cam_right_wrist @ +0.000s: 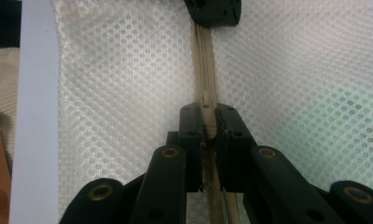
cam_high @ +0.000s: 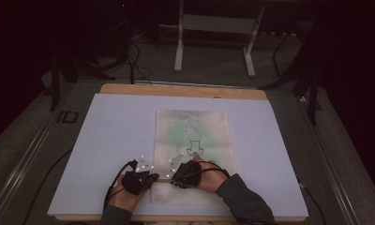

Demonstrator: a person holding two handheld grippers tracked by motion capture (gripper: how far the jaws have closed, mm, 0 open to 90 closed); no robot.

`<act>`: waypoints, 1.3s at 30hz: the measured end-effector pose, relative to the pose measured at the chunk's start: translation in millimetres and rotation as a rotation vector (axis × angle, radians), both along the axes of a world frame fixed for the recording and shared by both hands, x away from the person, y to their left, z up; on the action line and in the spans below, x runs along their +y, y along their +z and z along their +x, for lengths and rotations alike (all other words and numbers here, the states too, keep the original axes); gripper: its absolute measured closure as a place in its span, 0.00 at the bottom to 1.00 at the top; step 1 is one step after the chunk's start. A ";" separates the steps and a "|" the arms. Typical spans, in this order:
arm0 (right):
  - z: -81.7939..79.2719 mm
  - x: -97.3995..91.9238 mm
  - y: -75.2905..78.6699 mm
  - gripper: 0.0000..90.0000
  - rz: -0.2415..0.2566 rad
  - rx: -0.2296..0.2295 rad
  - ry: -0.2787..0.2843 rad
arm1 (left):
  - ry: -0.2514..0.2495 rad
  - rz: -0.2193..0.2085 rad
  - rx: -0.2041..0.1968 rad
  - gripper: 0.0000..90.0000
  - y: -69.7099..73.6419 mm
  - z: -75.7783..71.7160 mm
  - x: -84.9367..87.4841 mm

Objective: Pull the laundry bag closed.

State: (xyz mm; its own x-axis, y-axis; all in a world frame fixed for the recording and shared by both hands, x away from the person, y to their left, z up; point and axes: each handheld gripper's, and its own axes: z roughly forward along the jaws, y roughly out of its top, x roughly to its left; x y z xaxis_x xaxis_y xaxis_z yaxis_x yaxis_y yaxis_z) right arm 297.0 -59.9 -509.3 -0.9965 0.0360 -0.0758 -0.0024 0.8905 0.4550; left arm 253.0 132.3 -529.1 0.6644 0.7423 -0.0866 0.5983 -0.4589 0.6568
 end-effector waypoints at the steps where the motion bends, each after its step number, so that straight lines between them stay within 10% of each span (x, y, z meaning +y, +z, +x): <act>1: -0.1 -0.5 0.2 0.91 0.000 0.000 -0.001 | 0.002 0.001 -0.001 0.99 0.1 -0.2 -0.4; 39: -4.0 -16.3 0.8 0.91 -0.009 -0.012 -0.003 | 0.003 -0.001 0.000 0.99 0.0 -0.2 -0.2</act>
State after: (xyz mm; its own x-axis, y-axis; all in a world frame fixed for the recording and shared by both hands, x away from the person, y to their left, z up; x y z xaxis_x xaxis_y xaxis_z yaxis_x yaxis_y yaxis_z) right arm 293.0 -76.2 -508.5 -0.9954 0.0380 -0.0883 -0.0055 0.8944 0.4472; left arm 252.7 132.1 -529.1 0.6625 0.7439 -0.0877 0.5998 -0.4567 0.6570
